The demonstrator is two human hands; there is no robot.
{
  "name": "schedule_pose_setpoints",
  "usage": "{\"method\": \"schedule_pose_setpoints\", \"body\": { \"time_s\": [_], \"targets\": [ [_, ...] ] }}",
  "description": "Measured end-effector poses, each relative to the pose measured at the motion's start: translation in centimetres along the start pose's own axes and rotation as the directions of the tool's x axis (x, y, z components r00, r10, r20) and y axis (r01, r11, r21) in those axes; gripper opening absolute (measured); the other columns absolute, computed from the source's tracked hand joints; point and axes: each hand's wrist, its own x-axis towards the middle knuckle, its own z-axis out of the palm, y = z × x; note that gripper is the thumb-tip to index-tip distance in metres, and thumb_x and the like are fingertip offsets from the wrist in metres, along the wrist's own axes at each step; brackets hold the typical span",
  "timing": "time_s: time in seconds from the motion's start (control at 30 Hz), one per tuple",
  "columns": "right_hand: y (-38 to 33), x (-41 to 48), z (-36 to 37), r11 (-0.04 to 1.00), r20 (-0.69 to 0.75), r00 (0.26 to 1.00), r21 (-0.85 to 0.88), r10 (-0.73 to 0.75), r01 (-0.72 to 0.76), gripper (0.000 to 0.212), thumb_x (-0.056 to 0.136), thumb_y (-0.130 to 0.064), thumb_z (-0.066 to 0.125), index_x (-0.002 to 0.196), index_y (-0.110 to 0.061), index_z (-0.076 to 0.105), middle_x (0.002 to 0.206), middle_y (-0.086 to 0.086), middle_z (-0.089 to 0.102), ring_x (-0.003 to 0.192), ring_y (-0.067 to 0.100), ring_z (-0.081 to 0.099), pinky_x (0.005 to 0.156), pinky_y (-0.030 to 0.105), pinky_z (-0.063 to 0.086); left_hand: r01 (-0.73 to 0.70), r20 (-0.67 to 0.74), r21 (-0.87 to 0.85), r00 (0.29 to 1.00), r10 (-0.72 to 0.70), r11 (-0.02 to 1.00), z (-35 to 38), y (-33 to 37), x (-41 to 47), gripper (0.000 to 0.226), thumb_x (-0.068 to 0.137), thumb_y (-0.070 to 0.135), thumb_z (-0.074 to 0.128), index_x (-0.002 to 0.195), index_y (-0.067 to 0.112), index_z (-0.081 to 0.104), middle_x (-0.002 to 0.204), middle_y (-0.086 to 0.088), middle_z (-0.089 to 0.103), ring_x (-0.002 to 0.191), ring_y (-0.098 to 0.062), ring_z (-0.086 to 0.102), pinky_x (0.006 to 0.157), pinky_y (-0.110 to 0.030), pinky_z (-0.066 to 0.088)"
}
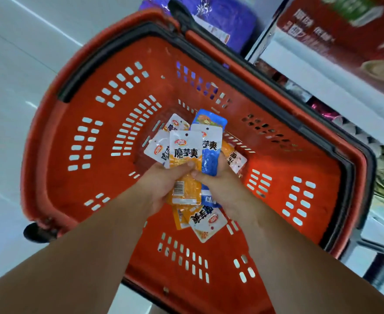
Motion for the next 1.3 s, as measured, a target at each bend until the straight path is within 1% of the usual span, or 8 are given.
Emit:
{"method": "schedule_pose_setpoints", "body": {
  "time_s": [0.07, 0.17, 0.23, 0.43, 0.63, 0.93, 1.1, 1.3],
  "targets": [
    [-0.5, 0.0, -0.3, 1.0, 0.065, 0.998, -0.022, 0.001, 0.0, 0.06, 0.097, -0.021, 0.073, 0.134, -0.05, 0.035, 0.122, -0.032, 0.054, 0.103, -0.017, 0.058, 0.09, 0.018, 0.053, -0.015, 0.004, 0.026, 1.0, 0.014, 1.0, 0.2, -0.3, -0.1, 0.043, 0.086, 0.025, 0.084, 0.118, 0.007, 0.062, 0.1, -0.01, 0.081, 0.085, -0.024, 0.079, 0.068, -0.039, 0.064],
    [-0.7, 0.1, -0.7, 0.996, 0.069, 0.997, -0.088, 0.018, -0.011, 0.06, 0.091, -0.022, 0.075, 0.137, -0.047, 0.045, 0.131, -0.017, 0.065, 0.119, 0.004, 0.063, 0.108, 0.039, 0.05, -0.07, 0.018, 0.029, 0.997, 0.07, 0.997, 0.5, -0.5, 0.1, 0.036, 0.087, 0.021, 0.084, 0.116, 0.005, 0.07, 0.106, -0.013, 0.079, 0.096, -0.03, 0.078, 0.089, -0.048, 0.062],
    [-0.7, 0.3, -0.9, 0.995, 0.049, 0.999, -0.098, 0.024, -0.019, 0.058, 0.089, -0.024, 0.075, 0.136, -0.046, 0.049, 0.129, -0.017, 0.067, 0.119, 0.008, 0.064, 0.107, 0.043, 0.051, -0.094, 0.006, 0.0, 0.996, 0.094, 0.996, 0.7, -0.7, 0.2, 0.04, 0.086, 0.015, 0.084, 0.122, 0.007, 0.067, 0.106, -0.013, 0.079, 0.095, -0.031, 0.078, 0.084, -0.049, 0.064],
    [-1.3, 0.7, -1.5, 0.986, -0.115, 0.99, 0.15, 0.086, -0.068, 0.013, 0.101, -0.034, 0.06, 0.113, -0.033, 0.065, 0.105, -0.006, 0.078, 0.087, 0.011, 0.076, 0.077, 0.034, 0.06, -0.106, 0.076, -0.027, 0.991, 0.108, 0.994, 0.7, -0.5, 0.0, 0.035, 0.092, 0.001, 0.073, 0.126, 0.009, 0.065, 0.111, -0.015, 0.078, 0.098, -0.036, 0.076, 0.072, -0.044, 0.064],
    [-1.6, 1.6, -0.7, 0.995, -0.257, 0.965, 0.073, -0.049, 0.07, 0.02, 0.102, -0.037, 0.064, 0.12, -0.043, 0.059, 0.115, -0.011, 0.075, 0.101, 0.013, 0.074, 0.09, 0.047, 0.062, -0.125, 0.121, -0.062, 0.984, 0.131, 0.99, 0.8, 0.0, -0.3, 0.039, 0.09, -0.001, 0.073, 0.127, 0.009, 0.065, 0.11, -0.013, 0.079, 0.096, -0.033, 0.077, 0.075, -0.043, 0.064],
    [-1.6, 1.9, -1.2, 0.985, -0.142, 0.99, 0.173, 0.005, 0.02, 0.034, 0.084, -0.02, 0.07, 0.117, -0.03, 0.071, 0.113, 0.0, 0.078, 0.108, 0.026, 0.073, 0.1, 0.057, 0.055, -0.028, 0.026, -0.362, 0.999, 0.039, 0.932, 0.4, -0.8, -0.6, 0.032, 0.088, 0.004, 0.074, 0.12, 0.007, 0.072, 0.103, -0.014, 0.08, 0.08, -0.028, 0.079, 0.064, -0.042, 0.065],
    [-2.3, 1.6, -0.7, 0.997, -0.087, 0.993, 0.008, -0.074, 0.075, 0.034, 0.081, -0.022, 0.065, 0.112, -0.037, 0.065, 0.11, -0.009, 0.077, 0.109, 0.018, 0.07, 0.104, 0.048, 0.052, 0.0, 0.092, -0.339, 0.995, 0.033, 0.941, 0.6, -1.3, -0.8, 0.046, 0.081, 0.005, 0.075, 0.127, 0.003, 0.07, 0.113, -0.018, 0.077, 0.089, -0.031, 0.077, 0.071, -0.042, 0.065],
    [-2.5, 1.3, -0.2, 0.994, -0.035, 0.993, 0.006, -0.11, 0.11, 0.039, 0.1, -0.004, 0.053, 0.128, -0.031, 0.055, 0.098, -0.021, 0.074, 0.097, 0.004, 0.07, 0.082, 0.027, 0.056, 0.012, 0.096, -0.325, 0.995, 0.021, 0.946, 0.4, -0.7, -0.5, 0.05, 0.075, 0.003, 0.078, 0.124, 0.003, 0.072, 0.122, -0.021, 0.074, 0.103, -0.037, 0.073, 0.088, -0.05, 0.063]
  ]
}}
